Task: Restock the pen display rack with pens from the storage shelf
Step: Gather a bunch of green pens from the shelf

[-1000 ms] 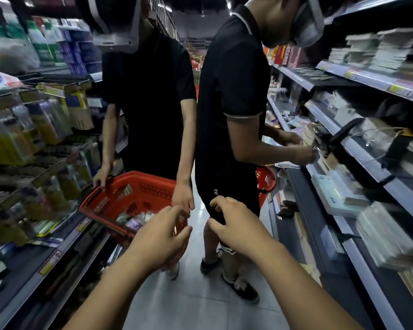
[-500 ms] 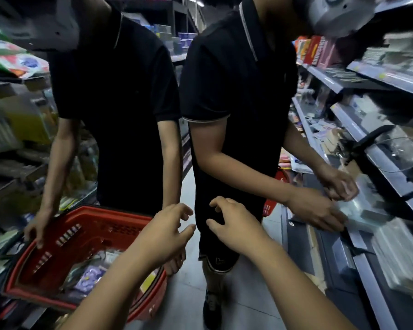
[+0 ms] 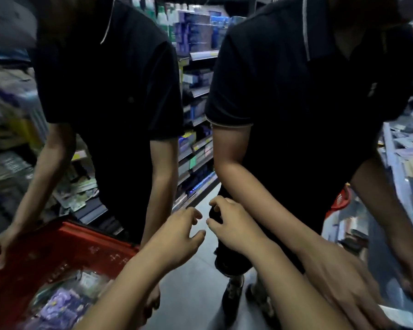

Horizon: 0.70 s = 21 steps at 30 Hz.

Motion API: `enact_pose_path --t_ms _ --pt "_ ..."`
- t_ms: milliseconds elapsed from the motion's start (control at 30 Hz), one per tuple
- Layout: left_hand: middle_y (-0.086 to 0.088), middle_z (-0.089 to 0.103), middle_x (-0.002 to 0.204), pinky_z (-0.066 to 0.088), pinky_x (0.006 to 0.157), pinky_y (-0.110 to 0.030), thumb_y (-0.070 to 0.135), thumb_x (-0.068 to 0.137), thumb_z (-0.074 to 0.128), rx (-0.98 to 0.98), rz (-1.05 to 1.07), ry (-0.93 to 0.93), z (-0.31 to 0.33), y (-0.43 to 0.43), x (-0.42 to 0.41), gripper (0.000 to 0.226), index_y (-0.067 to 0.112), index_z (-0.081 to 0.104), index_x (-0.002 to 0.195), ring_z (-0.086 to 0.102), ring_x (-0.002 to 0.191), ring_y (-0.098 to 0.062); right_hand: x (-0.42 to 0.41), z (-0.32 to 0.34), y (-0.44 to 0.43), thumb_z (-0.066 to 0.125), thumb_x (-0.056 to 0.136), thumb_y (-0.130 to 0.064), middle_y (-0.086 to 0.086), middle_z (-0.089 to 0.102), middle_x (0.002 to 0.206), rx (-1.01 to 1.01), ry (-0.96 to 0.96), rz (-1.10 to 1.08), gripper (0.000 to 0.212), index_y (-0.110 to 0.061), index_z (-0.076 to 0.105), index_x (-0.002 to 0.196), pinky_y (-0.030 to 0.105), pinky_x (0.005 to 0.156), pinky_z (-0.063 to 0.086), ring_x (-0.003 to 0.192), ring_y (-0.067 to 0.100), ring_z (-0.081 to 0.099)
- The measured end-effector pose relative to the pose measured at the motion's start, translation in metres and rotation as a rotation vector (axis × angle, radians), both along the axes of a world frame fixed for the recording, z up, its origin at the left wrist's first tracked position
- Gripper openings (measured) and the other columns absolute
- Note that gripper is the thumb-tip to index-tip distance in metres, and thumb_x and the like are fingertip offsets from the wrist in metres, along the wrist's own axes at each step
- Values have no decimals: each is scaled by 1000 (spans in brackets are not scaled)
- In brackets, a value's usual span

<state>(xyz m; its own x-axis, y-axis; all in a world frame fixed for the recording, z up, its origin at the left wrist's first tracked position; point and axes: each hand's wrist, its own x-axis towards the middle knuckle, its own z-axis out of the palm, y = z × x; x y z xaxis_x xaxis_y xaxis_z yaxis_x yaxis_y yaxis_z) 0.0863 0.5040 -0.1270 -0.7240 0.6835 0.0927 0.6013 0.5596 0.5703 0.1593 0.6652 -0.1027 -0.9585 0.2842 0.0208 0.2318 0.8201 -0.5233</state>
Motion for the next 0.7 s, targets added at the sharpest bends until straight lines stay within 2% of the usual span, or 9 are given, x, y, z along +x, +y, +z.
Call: enact_pose_path --t_ms 133,267,400,533,700 --pt "10 58 114 50 94 -30 39 94 63 -10 24 -18 -5 -28 2 38 25 56 128 56 104 -8 -7 1 -25 60 96 -29 4 56 124 -4 5 22 35 -17 52 128 42 96 50 112 23 58" --pt "7 57 121 47 101 -33 38 95 62 -14 80 -29 -12 -58 1 36 24 56 127 57 112 -13 -13 2 -56 60 97 -30 2 56 126 11 -6 1 36 -20 51 130 42 94 50 108 22 58" --pt "1 56 126 49 96 -36 33 94 60 2 137 -54 -13 -91 -3 33 22 55 125 57 112 -18 -20 5 -90 59 97 -33 1 56 127 24 -16 -40 39 -23 49 133 43 94 51 109 22 57" --pt "8 55 126 52 88 -38 34 95 56 18 197 -16 -10 -125 -5 30 28 53 124 57 112 -15 -34 6 -124 59 98 -33 -1 57 127 33 -16 -75 39 -24 50 134 43 94 52 109 20 57" --pt "5 56 126 52 90 -42 37 95 55 4 254 -42 -9 -150 -35 33 26 53 126 58 111 -19 -64 2 -152 60 97 -30 -2 57 125 20 2 -59 35 -23 52 130 40 93 52 108 18 57"
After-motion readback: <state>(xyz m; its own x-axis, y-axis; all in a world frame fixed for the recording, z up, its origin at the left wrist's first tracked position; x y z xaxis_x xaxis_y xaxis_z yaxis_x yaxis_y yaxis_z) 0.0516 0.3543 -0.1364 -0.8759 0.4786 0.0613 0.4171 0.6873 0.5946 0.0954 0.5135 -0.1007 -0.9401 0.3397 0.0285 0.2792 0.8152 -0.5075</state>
